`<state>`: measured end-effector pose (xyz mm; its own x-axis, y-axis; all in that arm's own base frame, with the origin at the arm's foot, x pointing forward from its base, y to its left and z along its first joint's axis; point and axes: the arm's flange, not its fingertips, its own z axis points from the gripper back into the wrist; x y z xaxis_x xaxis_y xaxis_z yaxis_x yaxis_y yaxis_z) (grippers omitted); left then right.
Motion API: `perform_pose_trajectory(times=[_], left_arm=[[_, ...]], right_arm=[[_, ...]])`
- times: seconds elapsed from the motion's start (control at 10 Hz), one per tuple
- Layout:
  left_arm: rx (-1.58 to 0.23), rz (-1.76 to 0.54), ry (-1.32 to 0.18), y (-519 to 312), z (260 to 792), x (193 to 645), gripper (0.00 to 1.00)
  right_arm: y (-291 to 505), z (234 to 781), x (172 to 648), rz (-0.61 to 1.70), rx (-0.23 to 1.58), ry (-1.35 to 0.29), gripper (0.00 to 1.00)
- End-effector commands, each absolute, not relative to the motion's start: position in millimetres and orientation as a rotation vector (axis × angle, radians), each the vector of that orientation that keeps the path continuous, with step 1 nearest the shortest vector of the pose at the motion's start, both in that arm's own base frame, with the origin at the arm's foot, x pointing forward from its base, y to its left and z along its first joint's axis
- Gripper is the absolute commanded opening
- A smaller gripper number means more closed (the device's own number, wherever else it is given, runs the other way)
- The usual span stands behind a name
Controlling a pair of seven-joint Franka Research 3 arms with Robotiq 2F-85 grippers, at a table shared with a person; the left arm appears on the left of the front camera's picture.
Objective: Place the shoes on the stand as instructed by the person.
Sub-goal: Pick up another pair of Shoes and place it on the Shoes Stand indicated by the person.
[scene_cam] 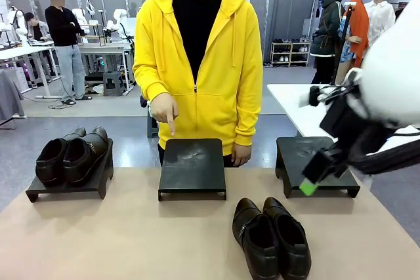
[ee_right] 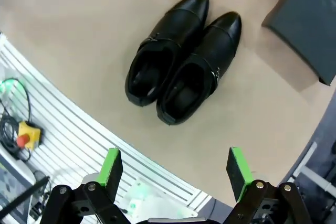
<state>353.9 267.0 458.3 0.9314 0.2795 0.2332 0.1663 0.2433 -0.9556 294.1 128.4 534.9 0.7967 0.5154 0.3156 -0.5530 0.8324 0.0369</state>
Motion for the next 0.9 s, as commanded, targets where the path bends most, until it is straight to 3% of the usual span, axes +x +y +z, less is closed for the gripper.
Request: perform_pose_trajectory(times=[0.0,0.8], left_arm=[[-1.319,0.076,-0.398,265.6,459.0,351.2,1.00],[-1.319,0.076,-0.398,265.6,459.0,351.2,1.00]], right_arm=[[155.0,515.1,314.2,0.447,0.132,-0.284,1.00],[194.7,409.5,327.6,0.246,0.020,-0.272,1.00]])
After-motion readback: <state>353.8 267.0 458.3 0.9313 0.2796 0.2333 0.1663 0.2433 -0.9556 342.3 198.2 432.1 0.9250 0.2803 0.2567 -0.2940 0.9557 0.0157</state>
